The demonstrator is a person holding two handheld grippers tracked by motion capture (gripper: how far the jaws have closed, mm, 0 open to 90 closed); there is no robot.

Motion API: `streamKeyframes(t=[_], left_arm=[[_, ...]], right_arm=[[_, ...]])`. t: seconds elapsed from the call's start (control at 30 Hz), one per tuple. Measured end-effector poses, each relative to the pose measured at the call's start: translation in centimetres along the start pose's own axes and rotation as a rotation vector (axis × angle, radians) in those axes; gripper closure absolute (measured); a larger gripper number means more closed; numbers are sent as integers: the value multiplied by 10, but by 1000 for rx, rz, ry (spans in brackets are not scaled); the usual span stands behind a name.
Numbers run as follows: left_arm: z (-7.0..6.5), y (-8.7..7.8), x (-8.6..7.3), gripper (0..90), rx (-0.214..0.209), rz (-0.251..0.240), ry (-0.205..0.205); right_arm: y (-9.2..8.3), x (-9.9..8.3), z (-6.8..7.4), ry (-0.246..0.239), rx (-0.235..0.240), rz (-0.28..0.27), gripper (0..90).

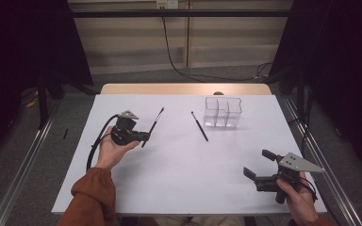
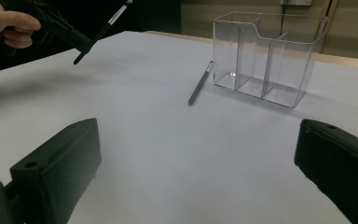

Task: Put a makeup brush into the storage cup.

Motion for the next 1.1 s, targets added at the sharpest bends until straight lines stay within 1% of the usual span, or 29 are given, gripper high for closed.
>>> streamKeyframes(t=[0.03,0.13,0.17,0.3,0.33,0.4,0.53,0.57,0.6,0.63,0.67,0.8,0.9,0.97,1.1], left_arm=[[0,-1,0,843,-7,-8,-4],[-1,-3,1,843,-3,-31,1],[0,-4,1,843,2,-36,9],[-2,-7,2,843,-9,-64,1],[-3,-7,3,843,-10,-79,-10],[-3,-8,3,843,-1,-97,-5],[-2,-9,4,843,-3,-130,-9],[-2,-10,4,843,-14,-138,-11],[-1,-10,4,843,-5,-146,6],[-3,-11,3,843,-5,-155,11],[-4,-11,3,843,-16,-164,22],[-6,-14,1,842,-41,-211,23],[-3,-14,0,842,-44,-237,34],[-2,-15,0,842,-54,-258,15],[-1,-14,1,843,-60,-304,14]], right_arm=[[0,0,0,-1,1,1,0],[0,0,0,-2,-1,1,0],[0,0,0,-3,-1,1,0],[0,0,0,0,-1,-1,0],[0,0,0,0,-2,-1,0],[0,0,0,0,-3,-1,0],[0,0,-1,1,-5,-1,0],[0,0,-1,1,-5,-1,0],[0,0,-1,0,-5,-1,0],[0,0,-1,1,-5,0,0],[0,0,-1,-1,-4,1,0],[0,0,-1,0,-6,1,0],[0,0,0,4,-7,-1,0],[0,0,0,4,-6,-1,0],[0,0,-1,1,-7,-1,0]])
Point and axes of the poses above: each handheld gripper's, and its own axes: y roughly forward along the jaws, x roughly out of its top, z roughly to its left, the point moved 9 cm from there along y, roughly forward along the jaws, and after that the axes turned 8 degrees about -y, right-handed, at the moved point
